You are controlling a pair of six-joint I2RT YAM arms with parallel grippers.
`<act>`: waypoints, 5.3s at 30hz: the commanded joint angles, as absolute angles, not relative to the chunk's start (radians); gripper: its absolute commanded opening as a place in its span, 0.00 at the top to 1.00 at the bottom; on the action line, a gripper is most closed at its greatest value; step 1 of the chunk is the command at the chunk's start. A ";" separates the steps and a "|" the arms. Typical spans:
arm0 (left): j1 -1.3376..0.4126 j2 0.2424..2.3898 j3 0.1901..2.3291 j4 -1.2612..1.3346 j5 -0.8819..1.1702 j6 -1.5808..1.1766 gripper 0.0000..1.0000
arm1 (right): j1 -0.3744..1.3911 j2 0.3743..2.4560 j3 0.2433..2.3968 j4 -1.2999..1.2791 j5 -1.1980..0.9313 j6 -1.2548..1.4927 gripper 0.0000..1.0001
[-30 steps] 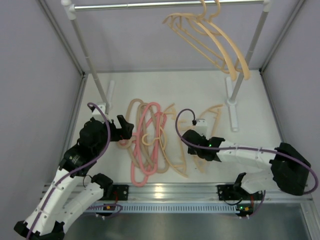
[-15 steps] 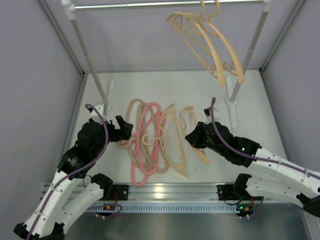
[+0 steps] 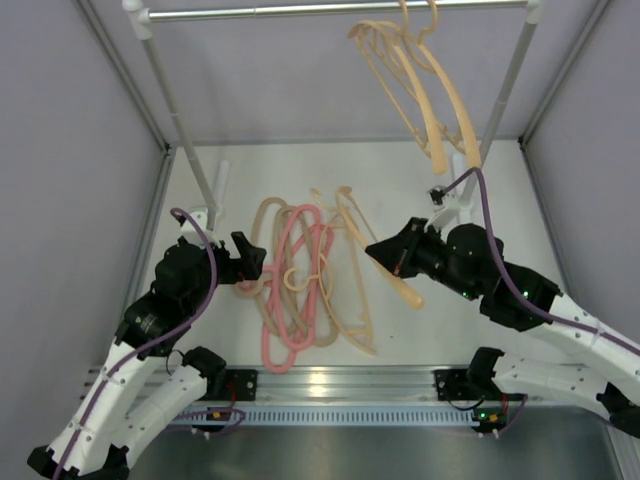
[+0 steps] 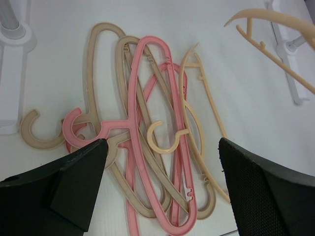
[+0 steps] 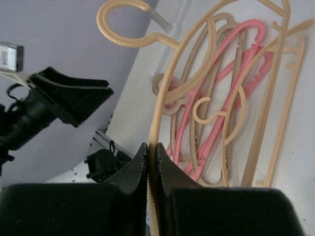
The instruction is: Organize the hangers
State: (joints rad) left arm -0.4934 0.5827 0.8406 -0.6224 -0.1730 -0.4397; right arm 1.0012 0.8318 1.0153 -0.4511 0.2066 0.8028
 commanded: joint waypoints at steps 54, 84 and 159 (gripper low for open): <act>-0.491 0.612 0.827 -0.612 -0.155 -0.434 0.02 | 0.563 1.252 1.522 0.238 0.080 1.178 1.00; -0.492 0.615 0.828 -0.612 -0.156 -0.433 0.02 | 0.572 1.299 1.522 0.124 0.133 1.169 1.00; -0.492 0.632 0.825 -0.614 -0.173 -0.437 0.02 | 1.298 1.601 0.848 -0.078 0.497 0.749 0.77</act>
State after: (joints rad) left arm -0.4934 0.6312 0.8299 -0.6296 -0.1661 -0.4397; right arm 1.2854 1.5906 0.8024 -0.1280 0.4759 0.7589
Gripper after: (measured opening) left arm 0.983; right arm 0.266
